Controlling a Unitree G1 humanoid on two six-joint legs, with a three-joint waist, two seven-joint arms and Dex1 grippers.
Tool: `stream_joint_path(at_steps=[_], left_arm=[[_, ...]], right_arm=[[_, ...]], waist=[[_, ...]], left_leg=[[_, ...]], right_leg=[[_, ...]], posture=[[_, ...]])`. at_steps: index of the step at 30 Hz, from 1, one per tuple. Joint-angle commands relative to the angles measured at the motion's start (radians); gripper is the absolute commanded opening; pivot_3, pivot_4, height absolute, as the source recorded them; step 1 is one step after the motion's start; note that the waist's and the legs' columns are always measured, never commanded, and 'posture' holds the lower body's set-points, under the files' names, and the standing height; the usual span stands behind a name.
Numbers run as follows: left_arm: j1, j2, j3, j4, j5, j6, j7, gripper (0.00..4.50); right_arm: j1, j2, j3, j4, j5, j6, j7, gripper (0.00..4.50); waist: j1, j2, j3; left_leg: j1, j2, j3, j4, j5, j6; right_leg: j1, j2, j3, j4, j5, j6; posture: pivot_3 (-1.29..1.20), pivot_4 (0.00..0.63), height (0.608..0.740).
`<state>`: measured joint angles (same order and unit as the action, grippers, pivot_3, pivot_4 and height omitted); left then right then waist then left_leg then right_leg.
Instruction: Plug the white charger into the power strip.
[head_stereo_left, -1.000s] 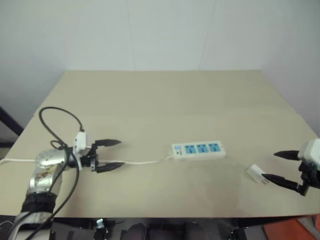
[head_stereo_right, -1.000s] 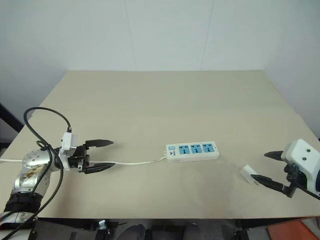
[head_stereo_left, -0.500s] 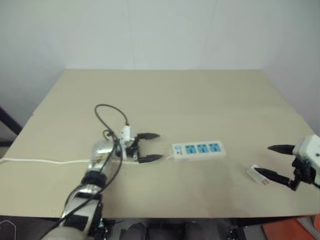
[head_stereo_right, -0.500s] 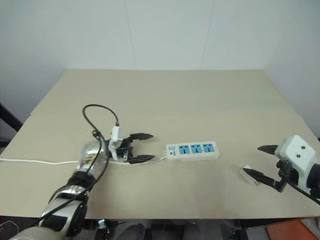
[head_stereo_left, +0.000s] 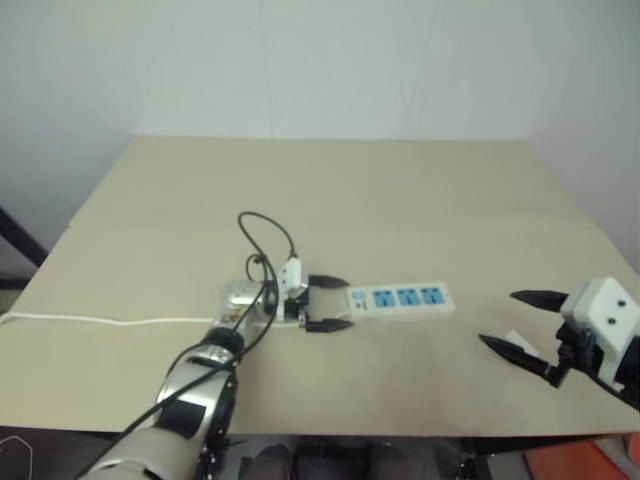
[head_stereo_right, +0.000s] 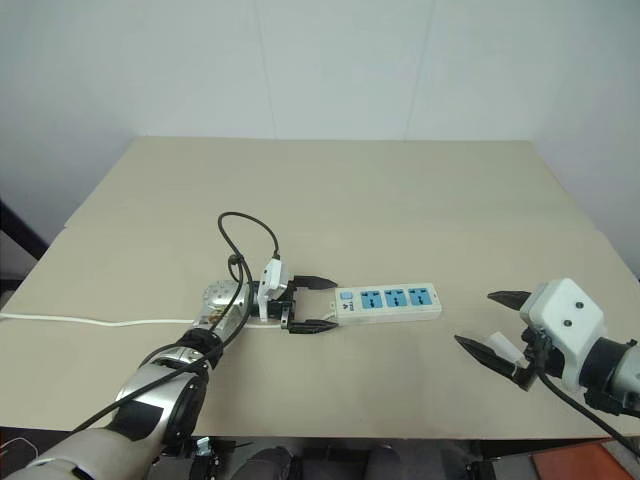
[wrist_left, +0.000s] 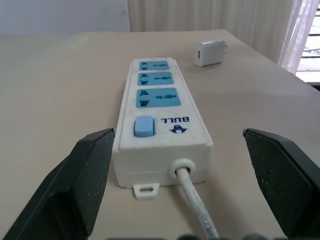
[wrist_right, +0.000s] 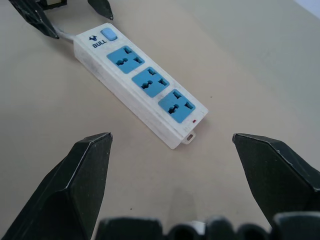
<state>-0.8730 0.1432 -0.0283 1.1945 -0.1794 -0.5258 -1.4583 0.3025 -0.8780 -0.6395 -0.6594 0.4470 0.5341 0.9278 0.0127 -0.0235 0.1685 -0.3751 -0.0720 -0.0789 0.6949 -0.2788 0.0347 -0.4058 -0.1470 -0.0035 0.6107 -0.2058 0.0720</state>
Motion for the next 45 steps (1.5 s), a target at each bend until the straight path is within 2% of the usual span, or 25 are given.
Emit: stream_joint_path(at_steps=[1,16,31,34,36,42,45], left_arm=[[-0.041,-0.022,0.021,0.016,0.007,-0.020,0.021,4.47],[-0.071,-0.060,0.009,0.113,0.130,0.046,0.161,4.47],[-0.040,-0.080,0.029,0.111,0.159,0.041,0.131,4.47],[-0.030,-0.080,0.026,0.112,0.170,0.030,0.153,3.85],[-0.025,-0.078,0.022,0.112,0.180,0.022,0.174,3.27],[-0.021,-0.079,0.023,0.108,0.180,0.013,0.172,3.28],[-0.017,-0.065,0.018,0.097,0.178,-0.001,0.115,3.28]], right_arm=[[-0.001,0.003,-0.026,-0.021,0.006,0.005,-0.022,4.50],[-0.011,-0.006,-0.015,-0.017,0.015,0.011,-0.036,4.50],[-0.023,-0.013,0.009,0.010,-0.006,-0.001,-0.039,4.50],[-0.030,-0.015,0.012,0.014,-0.006,-0.002,-0.038,4.50],[-0.033,-0.020,0.016,0.015,-0.008,0.004,-0.040,4.50],[-0.058,-0.069,0.054,-0.016,-0.010,0.142,-0.105,4.50],[-0.105,-0.175,0.078,-0.037,0.013,0.272,-0.095,4.50]], waist=[[0.000,0.000,0.000],[-0.001,0.000,0.000],[0.000,0.000,0.000],[0.000,0.000,0.000],[0.000,0.000,0.000],[0.000,0.000,0.000],[-0.001,0.001,0.000]], left_leg=[[0.000,0.000,0.000,0.000,0.000,0.000],[0.000,-0.001,0.000,0.000,0.000,0.000],[0.001,-0.001,0.000,0.000,0.000,0.000],[0.001,0.000,0.000,0.000,0.000,0.000],[0.001,0.000,0.000,0.000,0.000,0.000],[0.002,0.000,0.000,0.000,0.000,0.000],[0.002,0.000,0.000,0.000,0.000,0.000]], right_leg=[[0.000,0.000,0.000,0.000,0.000,0.000],[0.000,0.000,0.000,0.000,0.000,0.000],[0.001,0.000,0.000,0.000,0.000,0.001],[0.001,0.000,0.000,0.000,0.000,0.001],[0.001,0.000,0.000,0.000,0.000,0.001],[0.002,0.000,0.000,0.000,0.000,0.001],[0.002,0.000,0.000,0.000,0.000,0.001]], posture=[[0.00,0.150,0.740],[0.00,0.150,0.740],[0.00,0.150,0.740],[0.00,0.150,0.740],[0.00,0.150,0.740],[0.00,0.150,0.740],[0.00,0.150,0.740]])
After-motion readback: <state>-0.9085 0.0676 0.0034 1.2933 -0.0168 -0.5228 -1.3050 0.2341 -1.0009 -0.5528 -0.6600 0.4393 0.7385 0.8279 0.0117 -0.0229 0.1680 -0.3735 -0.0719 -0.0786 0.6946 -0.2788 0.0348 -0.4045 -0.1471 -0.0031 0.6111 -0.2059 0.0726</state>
